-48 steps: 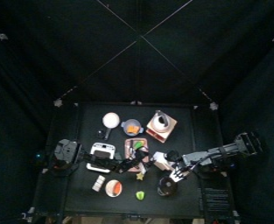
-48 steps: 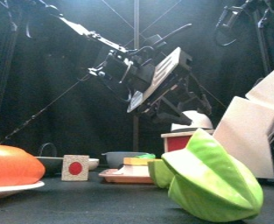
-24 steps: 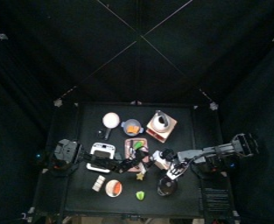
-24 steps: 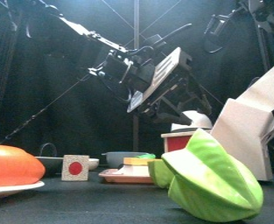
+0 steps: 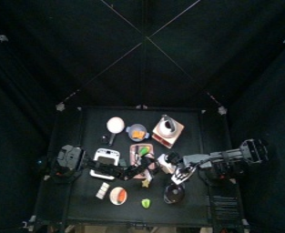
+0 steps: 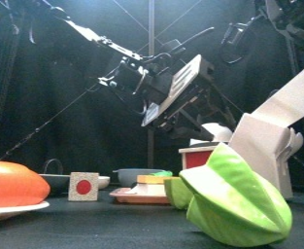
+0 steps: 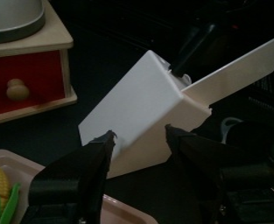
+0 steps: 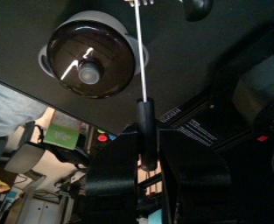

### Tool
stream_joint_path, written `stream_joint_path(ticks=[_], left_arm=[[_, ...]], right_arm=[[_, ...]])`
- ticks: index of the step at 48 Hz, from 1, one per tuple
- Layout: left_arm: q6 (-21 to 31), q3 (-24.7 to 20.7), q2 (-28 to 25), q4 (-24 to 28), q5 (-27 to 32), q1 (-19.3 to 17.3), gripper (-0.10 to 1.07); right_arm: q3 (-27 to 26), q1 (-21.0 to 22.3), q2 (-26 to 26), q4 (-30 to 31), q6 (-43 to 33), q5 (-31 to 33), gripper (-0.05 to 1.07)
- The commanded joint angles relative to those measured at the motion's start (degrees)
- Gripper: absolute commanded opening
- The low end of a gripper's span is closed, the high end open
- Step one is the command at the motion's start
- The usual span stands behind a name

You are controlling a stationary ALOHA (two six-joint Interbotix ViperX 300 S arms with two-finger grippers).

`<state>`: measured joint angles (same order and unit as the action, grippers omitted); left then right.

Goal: Put cleaver back in holder

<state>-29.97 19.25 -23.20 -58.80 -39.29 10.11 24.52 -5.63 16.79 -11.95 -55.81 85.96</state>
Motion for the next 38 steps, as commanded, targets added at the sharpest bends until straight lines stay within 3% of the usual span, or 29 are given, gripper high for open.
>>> stream_joint_path(ticks=[1, 31, 38], left_arm=[[0.0, -1.05, 0.97, 0.35, -0.53, -0.26, 0.87], [0.18, -2.9, -0.53, -3.08, -2.81, -1.85, 0.86], [0.18, -4.57, -2.2, -3.43, -2.81, -1.85, 0.81]], right_arm=[[-1.41, 0.53, 0.62, -0.62, 0.09, -0.09, 0.45], [-0.97, 0.53, 0.62, -0.44, 0.18, -0.18, 0.45], [-0.97, 0.53, 0.44, -0.7, 0.09, -0.53, 0.45]])
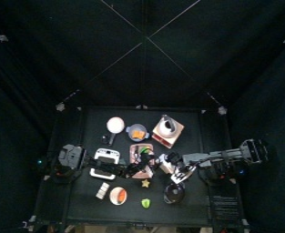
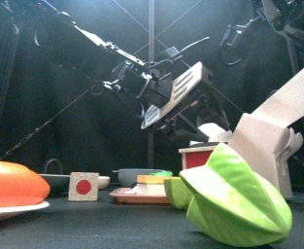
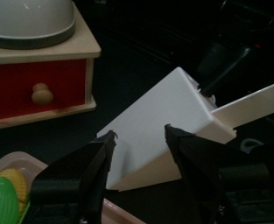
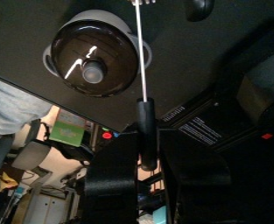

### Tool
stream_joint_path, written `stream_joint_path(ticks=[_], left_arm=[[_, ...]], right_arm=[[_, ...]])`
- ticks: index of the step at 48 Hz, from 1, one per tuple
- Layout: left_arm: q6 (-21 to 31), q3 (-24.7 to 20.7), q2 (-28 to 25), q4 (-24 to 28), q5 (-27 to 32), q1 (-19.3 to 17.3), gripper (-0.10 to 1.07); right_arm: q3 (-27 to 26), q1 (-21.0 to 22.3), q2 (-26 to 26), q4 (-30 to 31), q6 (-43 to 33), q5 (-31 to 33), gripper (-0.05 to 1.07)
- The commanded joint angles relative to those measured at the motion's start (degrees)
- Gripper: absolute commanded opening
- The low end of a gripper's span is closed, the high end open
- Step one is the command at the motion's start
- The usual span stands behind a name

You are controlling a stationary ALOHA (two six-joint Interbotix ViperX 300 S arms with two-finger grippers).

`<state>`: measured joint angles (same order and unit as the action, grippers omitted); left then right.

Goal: Put cleaver back in holder

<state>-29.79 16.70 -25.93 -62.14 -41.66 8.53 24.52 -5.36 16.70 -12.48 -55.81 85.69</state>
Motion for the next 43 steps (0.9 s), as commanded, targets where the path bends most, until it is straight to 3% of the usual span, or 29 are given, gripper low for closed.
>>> stream_joint_path(ticks=[1, 10, 43], left_arm=[[-0.09, -2.11, 0.44, 0.0, -0.35, -0.26, 0.79], [-0.09, -2.11, 0.44, 0.0, 0.18, 0.26, 0.7], [-0.09, -2.2, 0.53, 0.26, 0.18, 0.26, 0.7]], right_arm=[[-1.05, 0.26, 0.53, -0.18, 0.09, -0.26, 0.45], [-1.76, 0.79, 0.35, -0.18, -0.18, -0.62, 0.45], [-3.87, 4.31, 0.18, 1.76, 0.26, -3.43, 0.45]])
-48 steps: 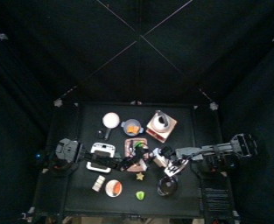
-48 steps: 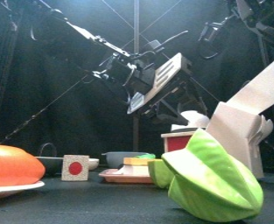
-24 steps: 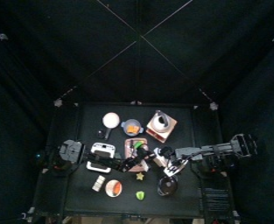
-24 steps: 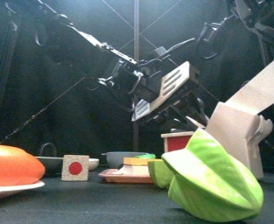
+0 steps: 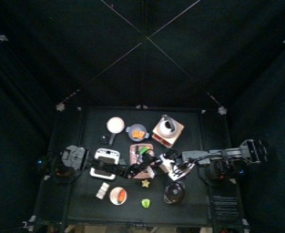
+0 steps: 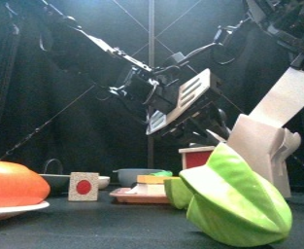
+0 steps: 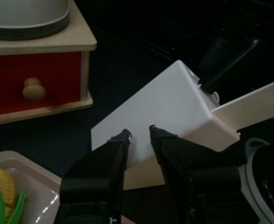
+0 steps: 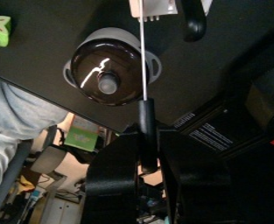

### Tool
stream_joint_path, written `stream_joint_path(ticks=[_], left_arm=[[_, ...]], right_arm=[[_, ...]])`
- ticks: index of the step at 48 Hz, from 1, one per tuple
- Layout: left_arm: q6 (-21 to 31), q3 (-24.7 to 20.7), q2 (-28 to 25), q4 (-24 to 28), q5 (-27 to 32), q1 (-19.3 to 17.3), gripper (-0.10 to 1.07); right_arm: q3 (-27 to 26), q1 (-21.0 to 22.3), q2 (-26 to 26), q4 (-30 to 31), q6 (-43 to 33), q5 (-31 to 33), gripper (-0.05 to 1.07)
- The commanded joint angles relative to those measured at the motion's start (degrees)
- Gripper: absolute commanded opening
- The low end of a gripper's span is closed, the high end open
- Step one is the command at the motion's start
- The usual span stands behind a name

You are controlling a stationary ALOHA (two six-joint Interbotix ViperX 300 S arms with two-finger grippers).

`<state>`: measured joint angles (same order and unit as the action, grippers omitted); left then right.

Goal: Put cleaver back in holder

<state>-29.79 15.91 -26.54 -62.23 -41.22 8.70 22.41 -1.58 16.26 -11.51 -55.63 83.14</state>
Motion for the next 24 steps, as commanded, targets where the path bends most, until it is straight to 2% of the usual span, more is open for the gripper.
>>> stream_joint_path(ticks=[1, 14, 24], left_arm=[[-0.09, -1.41, 1.14, 0.35, -0.26, 0.09, 0.7], [-0.09, -1.49, 1.14, 0.35, -0.09, 0.09, 0.7], [-0.09, -1.41, 1.14, 0.35, 0.09, 0.09, 0.7]], right_arm=[[-1.85, 0.53, 0.62, 1.14, 0.09, -1.05, 0.45], [-0.79, 0.44, 1.14, 5.01, 0.09, -4.75, 0.47], [1.67, 0.44, 2.37, 8.35, 0.0, -9.67, 0.59]])
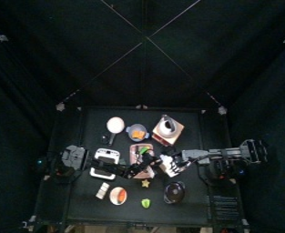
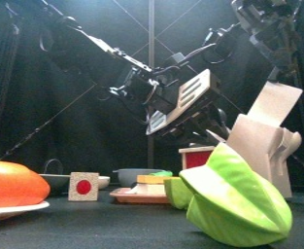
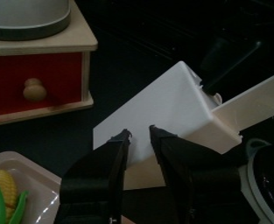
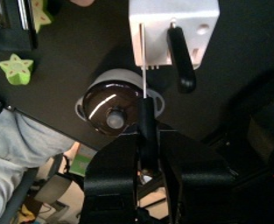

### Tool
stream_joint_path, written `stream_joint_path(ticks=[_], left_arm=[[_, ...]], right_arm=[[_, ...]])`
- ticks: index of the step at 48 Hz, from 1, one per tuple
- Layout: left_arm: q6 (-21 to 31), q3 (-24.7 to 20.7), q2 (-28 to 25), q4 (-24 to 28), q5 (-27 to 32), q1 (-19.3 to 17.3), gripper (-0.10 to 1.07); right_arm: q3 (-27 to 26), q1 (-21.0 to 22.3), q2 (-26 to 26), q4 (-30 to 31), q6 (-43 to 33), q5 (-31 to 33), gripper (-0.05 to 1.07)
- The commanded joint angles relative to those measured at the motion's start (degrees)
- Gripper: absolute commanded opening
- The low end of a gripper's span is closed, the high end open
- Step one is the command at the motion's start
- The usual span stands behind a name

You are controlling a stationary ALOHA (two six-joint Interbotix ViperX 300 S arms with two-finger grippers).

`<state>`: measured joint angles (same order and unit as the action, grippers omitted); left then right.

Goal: Put cleaver back in holder

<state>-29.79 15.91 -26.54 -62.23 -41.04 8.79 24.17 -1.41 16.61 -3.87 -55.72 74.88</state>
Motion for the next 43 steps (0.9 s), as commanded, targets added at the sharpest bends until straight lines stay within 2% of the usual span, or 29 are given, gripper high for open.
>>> stream_joint_path(ticks=[1, 12, 25, 43], left_arm=[[-0.09, -1.41, 1.14, 0.26, -0.09, 0.0, 0.7], [-0.09, -1.49, 1.41, 0.35, -0.09, 0.0, 0.7], [-0.09, -0.88, 2.02, 0.35, -0.35, 0.0, 0.7], [-0.44, 5.8, 8.35, 1.32, -3.87, 0.0, 0.7]], right_arm=[[0.18, 0.18, 2.2, 0.79, 0.09, -1.67, 0.6], [3.52, 0.09, 5.45, 1.67, 0.0, -4.57, 0.75], [6.94, -0.18, 10.11, 2.11, -0.44, -10.28, 0.76], [13.71, -2.46, 15.91, 4.13, -0.62, -21.71, 0.75]])
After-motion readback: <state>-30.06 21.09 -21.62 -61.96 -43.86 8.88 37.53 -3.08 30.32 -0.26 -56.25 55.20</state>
